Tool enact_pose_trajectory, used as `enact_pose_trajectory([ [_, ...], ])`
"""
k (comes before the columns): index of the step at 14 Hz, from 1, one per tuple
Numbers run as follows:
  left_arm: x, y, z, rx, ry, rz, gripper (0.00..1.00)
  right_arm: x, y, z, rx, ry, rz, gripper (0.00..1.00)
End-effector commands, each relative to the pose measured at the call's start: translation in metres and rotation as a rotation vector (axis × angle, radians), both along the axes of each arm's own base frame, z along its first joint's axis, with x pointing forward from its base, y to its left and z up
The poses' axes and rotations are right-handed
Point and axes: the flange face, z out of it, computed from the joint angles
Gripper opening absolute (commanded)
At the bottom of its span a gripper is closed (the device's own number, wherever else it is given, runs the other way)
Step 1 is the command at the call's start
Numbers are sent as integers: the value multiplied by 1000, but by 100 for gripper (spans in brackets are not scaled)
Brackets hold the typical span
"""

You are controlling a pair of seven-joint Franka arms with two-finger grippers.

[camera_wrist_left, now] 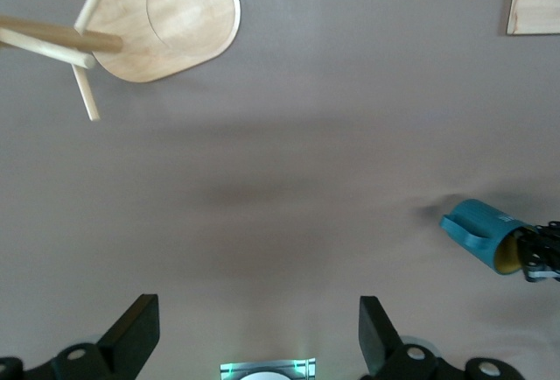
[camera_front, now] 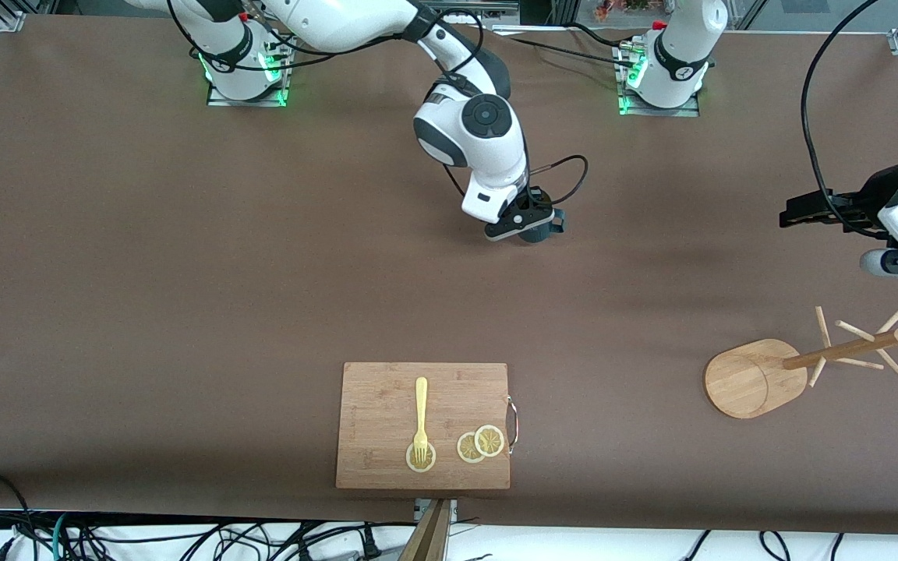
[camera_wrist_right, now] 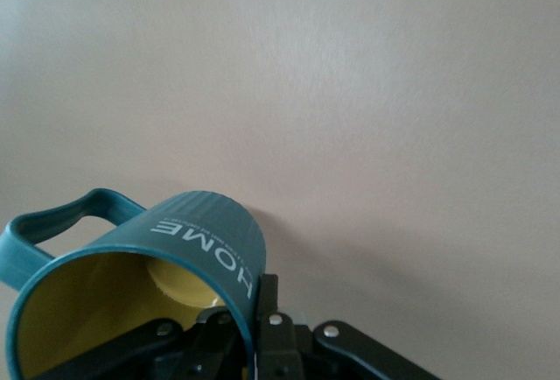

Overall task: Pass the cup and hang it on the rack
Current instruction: 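Set the mug down with the right gripper while the left gripper approaches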

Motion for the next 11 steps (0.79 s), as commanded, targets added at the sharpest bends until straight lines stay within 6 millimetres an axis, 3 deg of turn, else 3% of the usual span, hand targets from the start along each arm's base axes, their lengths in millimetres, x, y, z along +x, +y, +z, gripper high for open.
enact_pose_trajectory([
  [1, -2, 0, -15, -29, -2, -42, 100, -9, 14, -16, -46, -63, 18, 0],
  [4, 1, 5, -38, -76, -21, -203, 100, -10, 13, -23, -62, -70, 24, 0],
  [7, -3, -5, -67, -109, 14, -313, 100, -18, 17, -33, -89, -92, 55, 0],
  [8, -4, -7, -77, -128, 26, -366, 100, -18, 17, -34, -93, -97, 61, 5],
  [11, -10, -6, -117, -257, 18, -545, 100, -17, 16, -34, -97, -96, 61, 46],
])
